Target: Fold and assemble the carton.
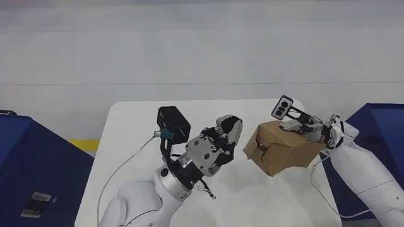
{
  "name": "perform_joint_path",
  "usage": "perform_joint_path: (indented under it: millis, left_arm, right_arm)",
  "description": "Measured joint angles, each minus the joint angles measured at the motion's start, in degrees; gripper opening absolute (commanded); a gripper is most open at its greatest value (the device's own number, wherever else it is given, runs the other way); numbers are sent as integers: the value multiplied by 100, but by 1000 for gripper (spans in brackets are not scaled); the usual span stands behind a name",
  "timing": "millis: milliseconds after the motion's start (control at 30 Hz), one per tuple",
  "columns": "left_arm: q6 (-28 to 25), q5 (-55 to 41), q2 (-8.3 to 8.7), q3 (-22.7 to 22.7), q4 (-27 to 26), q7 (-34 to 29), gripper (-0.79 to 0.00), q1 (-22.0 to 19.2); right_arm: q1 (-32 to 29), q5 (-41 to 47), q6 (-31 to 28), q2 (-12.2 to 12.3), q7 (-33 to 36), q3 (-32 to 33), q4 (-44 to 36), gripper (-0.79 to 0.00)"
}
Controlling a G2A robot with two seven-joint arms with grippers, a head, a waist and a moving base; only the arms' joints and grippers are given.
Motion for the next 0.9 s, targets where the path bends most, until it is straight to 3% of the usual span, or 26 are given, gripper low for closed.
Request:
perform_joint_path:
  millis: [333,400,467,633,900]
  left_arm:
    - [248,-468,103,-641,0,-1194,-776,-125]
    - [290,-455,127,-669,0,-1513,-720,-166]
    - [346,-423,141,-633,0,-1737,-560,-198]
    - [529,-294,151,-373,0,-1941,-372,-276]
    - [882,83,141,94,0,-1686,-409,-260]
  right_arm:
    - [65,-384,-5,77,4,287,328,-785]
    - [62,-452,24,99,-24,313,352,-785]
    - [62,-534,50,113,-50,320,373,-785]
    - [27,-608,38,124,-38,312,393,-785]
    - [-57,-621,11,141,-11,311,293,-785]
